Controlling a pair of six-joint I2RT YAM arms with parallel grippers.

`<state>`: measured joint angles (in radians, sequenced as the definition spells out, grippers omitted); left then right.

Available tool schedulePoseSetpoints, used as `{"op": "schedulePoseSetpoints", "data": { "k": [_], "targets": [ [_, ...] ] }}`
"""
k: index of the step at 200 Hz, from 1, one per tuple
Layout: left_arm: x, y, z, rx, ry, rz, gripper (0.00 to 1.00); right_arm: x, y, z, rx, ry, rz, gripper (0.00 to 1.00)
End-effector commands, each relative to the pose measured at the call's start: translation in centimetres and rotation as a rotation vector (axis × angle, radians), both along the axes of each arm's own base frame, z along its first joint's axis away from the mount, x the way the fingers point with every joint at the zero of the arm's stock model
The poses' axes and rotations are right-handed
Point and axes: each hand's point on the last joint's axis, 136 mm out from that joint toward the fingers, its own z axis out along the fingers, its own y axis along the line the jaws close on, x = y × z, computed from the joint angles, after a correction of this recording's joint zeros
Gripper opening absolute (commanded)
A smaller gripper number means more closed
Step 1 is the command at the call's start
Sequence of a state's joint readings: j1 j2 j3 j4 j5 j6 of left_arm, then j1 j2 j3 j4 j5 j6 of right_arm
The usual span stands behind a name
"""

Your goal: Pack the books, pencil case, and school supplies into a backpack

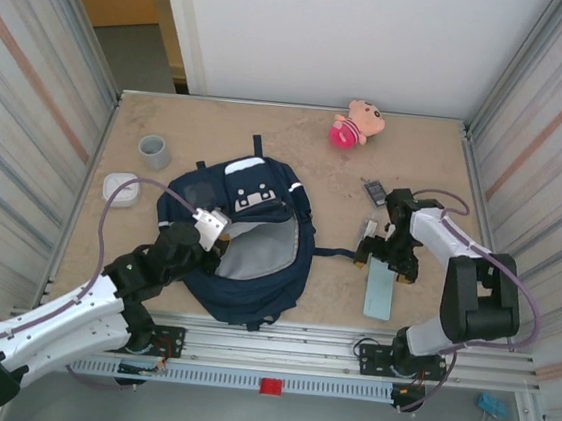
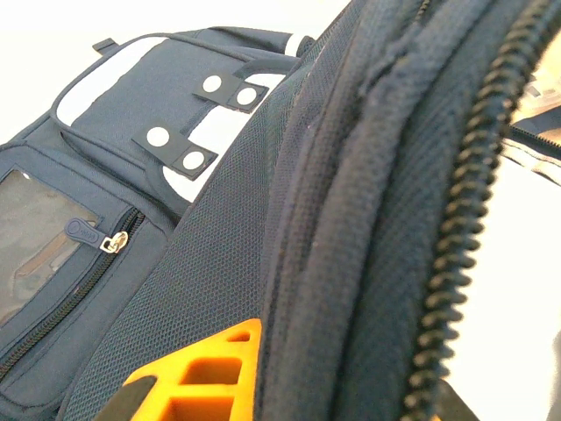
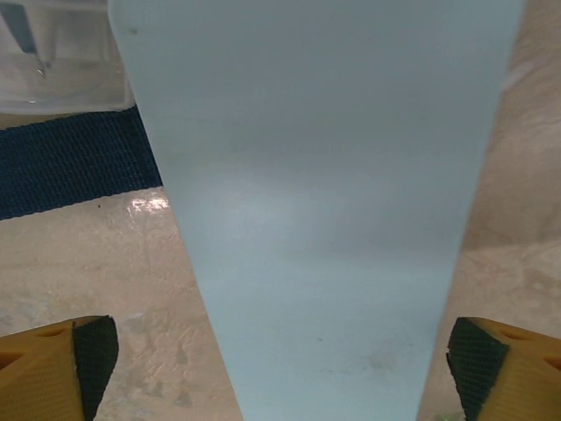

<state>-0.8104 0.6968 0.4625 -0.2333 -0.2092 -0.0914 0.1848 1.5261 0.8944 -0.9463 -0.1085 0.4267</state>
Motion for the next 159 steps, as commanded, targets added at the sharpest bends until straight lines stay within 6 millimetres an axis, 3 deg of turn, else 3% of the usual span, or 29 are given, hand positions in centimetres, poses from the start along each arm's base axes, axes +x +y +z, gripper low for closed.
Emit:
{"op": "schedulePoseSetpoints", "data": {
  "k": [1, 35, 93, 124, 159],
  "targets": [
    [0.6, -0.5, 2.0, -0.069, -0.031, 0.016, 0.00, -0.3, 0.0, -0.9, -0.015, 0.032, -0.021, 0.93],
    [0.5, -0.7, 2.6, -0.081, -0.031, 0.006, 0.00, -0.3, -0.7, -1.7, -0.055, 0.040, -0.024, 0.84],
    [0.6, -1.0, 3.7, -0.101, -0.044, -0.006, 0.00, -0.3, -1.1, -2.0, -0.075, 0.022, -0.019, 0.79],
    [0.3, -1.1, 4.9, -0.120, -0.036, -0.015, 0.00, 1.1, -1.1, 0.6, -0.063, -0.127, -0.030, 0.75],
    [0.1, -0.9, 6.0, -0.132, -0.042, -0.011, 0.00, 2.7, 0.2, 5.8, 0.044, -0.374, -0.026, 0.69]
  ]
}}
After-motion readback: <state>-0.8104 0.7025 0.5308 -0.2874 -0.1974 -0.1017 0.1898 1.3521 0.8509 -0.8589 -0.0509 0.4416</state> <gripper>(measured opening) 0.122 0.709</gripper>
